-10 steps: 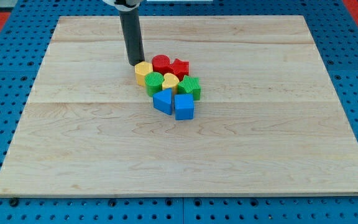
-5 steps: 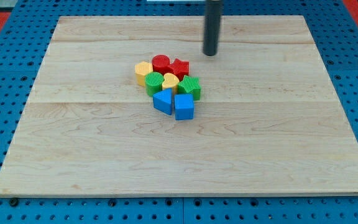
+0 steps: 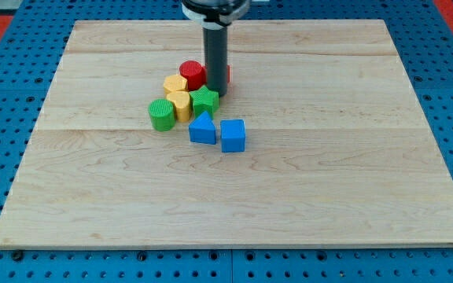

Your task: Separate the green star from the yellow heart

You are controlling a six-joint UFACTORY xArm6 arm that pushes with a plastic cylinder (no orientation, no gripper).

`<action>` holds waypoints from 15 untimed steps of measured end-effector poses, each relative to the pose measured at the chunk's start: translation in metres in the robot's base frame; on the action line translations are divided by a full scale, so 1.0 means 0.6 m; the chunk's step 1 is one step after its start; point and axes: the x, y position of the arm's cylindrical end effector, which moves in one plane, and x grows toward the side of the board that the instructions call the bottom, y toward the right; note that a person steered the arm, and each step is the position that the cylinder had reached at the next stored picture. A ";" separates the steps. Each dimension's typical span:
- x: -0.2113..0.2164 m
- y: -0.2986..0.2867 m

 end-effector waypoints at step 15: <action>0.069 0.016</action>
